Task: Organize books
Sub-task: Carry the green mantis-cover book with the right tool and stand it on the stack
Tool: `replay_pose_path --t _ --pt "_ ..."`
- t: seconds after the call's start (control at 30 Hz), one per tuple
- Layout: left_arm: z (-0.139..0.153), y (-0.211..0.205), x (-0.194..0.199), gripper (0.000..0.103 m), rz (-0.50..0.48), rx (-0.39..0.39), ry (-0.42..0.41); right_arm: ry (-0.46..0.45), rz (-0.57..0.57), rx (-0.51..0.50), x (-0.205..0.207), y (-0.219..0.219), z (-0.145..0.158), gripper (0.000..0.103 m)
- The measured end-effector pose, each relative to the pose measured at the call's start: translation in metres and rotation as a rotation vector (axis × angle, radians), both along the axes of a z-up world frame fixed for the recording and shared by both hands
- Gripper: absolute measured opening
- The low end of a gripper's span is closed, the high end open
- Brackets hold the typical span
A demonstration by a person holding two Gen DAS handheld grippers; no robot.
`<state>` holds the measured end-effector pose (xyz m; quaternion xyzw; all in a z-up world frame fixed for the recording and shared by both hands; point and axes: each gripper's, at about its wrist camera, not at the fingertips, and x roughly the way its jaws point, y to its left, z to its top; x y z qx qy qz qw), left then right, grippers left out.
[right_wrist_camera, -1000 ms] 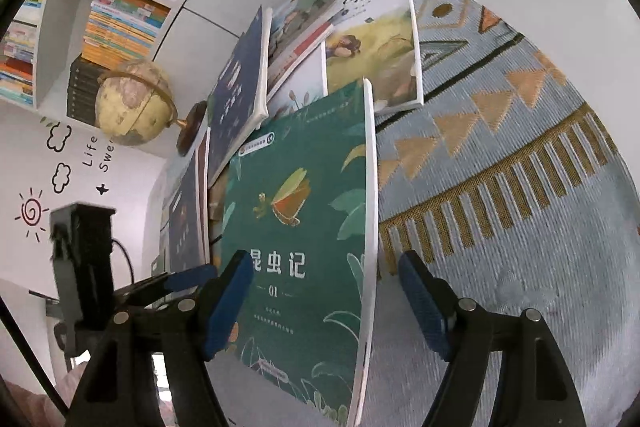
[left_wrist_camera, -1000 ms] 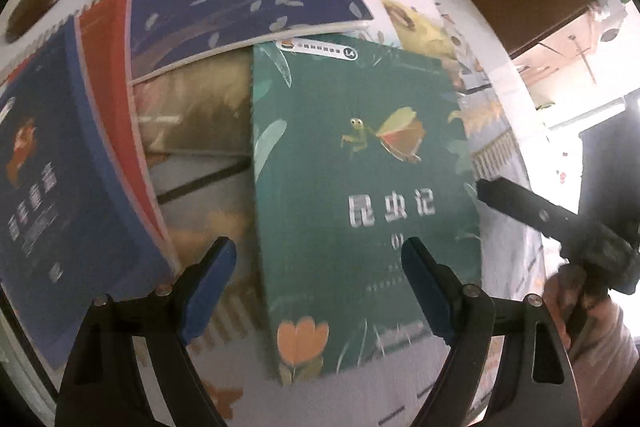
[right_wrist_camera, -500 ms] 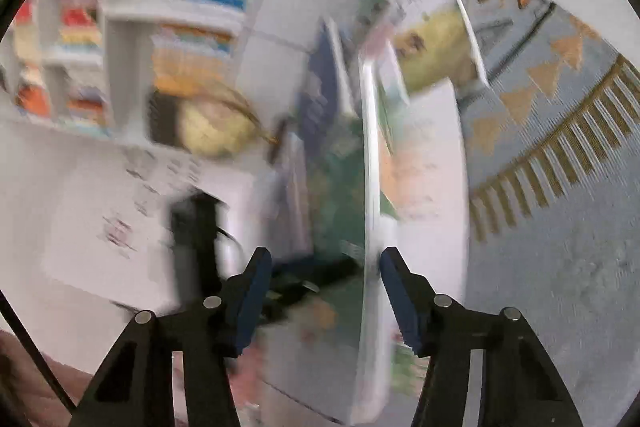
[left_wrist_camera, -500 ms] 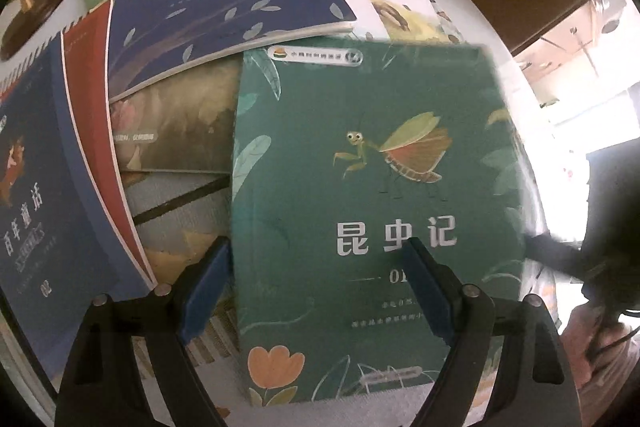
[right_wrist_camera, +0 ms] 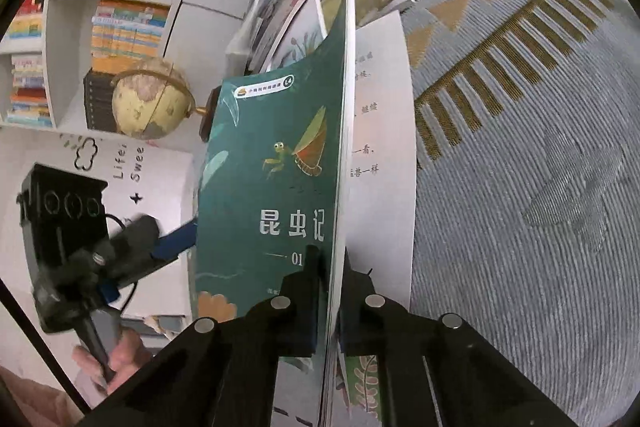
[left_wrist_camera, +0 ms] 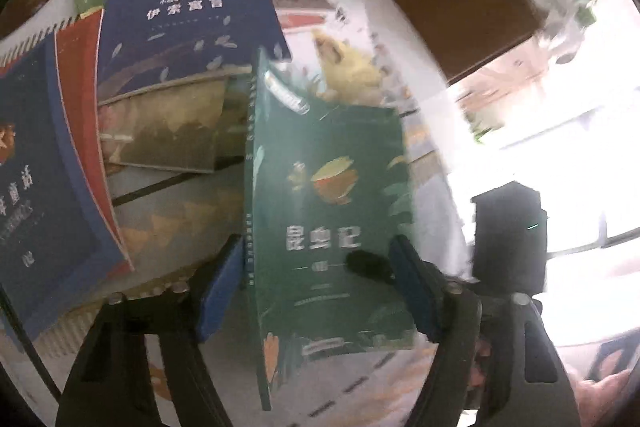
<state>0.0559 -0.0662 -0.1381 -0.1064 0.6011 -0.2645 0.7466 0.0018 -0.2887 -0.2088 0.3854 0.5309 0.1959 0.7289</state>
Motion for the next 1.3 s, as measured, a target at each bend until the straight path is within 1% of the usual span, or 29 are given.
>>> replay_pose_path --t 0.03,0.07,0.1,0.13,0.17,0.2,0.23,0.27,0.3,0.33,0.43,0.47,0.5,0.57,0.63,0.7,0.77,0.97,1.13,1.3 --pt "-0.006 -0.002 0.000 0.057 -0.006 -0.013 0.027 0.000 -0.002 -0.002 0.000 0.000 0.000 0.006" --pt "-0.012 -0.003 0.002 0.055 -0.005 -0.026 0.046 -0.001 -0.001 -0.009 -0.001 -0.001 0.001 0.006" --pt "-0.016 -0.005 -0.001 0.055 -0.004 -0.016 0.047 -0.002 0.001 -0.018 -0.001 0.000 0.002 0.006" --pt "-0.019 -0.008 -0.002 0.052 -0.013 0.019 0.031 -0.003 0.001 -0.021 0.000 0.000 0.003 0.006" --pt "-0.021 -0.011 -0.004 0.042 -0.026 0.067 0.013 -0.003 0.000 -0.019 -0.001 -0.002 0.002 0.006" --pt "-0.022 -0.013 -0.005 0.040 -0.032 0.117 -0.001 -0.002 -0.005 -0.016 -0.002 -0.003 0.001 0.006" --pt "-0.024 -0.014 -0.005 0.036 -0.036 0.150 -0.014 -0.001 -0.010 -0.016 -0.002 -0.003 0.001 0.006" --pt "-0.025 -0.015 -0.006 0.030 -0.039 0.183 -0.034 -0.003 -0.013 -0.023 -0.003 -0.003 0.002 0.006" --pt "-0.026 -0.017 -0.008 0.027 -0.048 0.238 -0.058 -0.004 -0.014 -0.032 -0.004 -0.003 0.003 0.006" --pt "-0.026 -0.021 -0.010 0.027 -0.074 0.276 -0.084 -0.006 -0.014 -0.047 -0.004 -0.001 0.005 0.006" --pt "-0.019 -0.030 -0.017 0.027 -0.121 0.323 -0.154 -0.042 0.014 -0.142 -0.005 0.011 0.018 0.007" --pt "-0.016 -0.031 -0.019 0.027 -0.126 0.323 -0.167 -0.070 0.034 -0.169 -0.006 0.015 0.026 0.007" --pt "-0.012 -0.029 -0.020 0.027 -0.118 0.319 -0.174 -0.086 0.043 -0.173 -0.007 0.017 0.030 0.007" --pt "-0.011 -0.023 -0.017 0.027 -0.104 0.298 -0.159 -0.113 0.049 -0.172 -0.011 0.018 0.040 0.007" --pt "-0.006 -0.013 -0.017 0.027 -0.088 0.258 -0.141 -0.132 0.046 -0.170 -0.014 0.016 0.049 0.007" --pt "0.003 -0.007 -0.018 0.027 -0.075 0.244 -0.148 -0.144 0.055 -0.176 -0.015 0.018 0.056 0.007" --pt "0.012 -0.002 -0.020 0.027 -0.064 0.233 -0.157 -0.158 0.068 -0.173 -0.016 0.021 0.064 0.007" --pt "0.040 0.029 -0.020 0.027 0.009 0.158 -0.173 -0.220 0.083 -0.135 -0.016 0.040 0.097 0.007" --pt "0.062 0.073 -0.027 0.027 0.080 0.140 -0.210 -0.275 0.135 -0.122 -0.008 0.077 0.125 0.007" --pt "0.079 0.131 -0.036 0.027 0.178 0.125 -0.232 -0.316 0.207 -0.100 0.000 0.125 0.140 0.007"
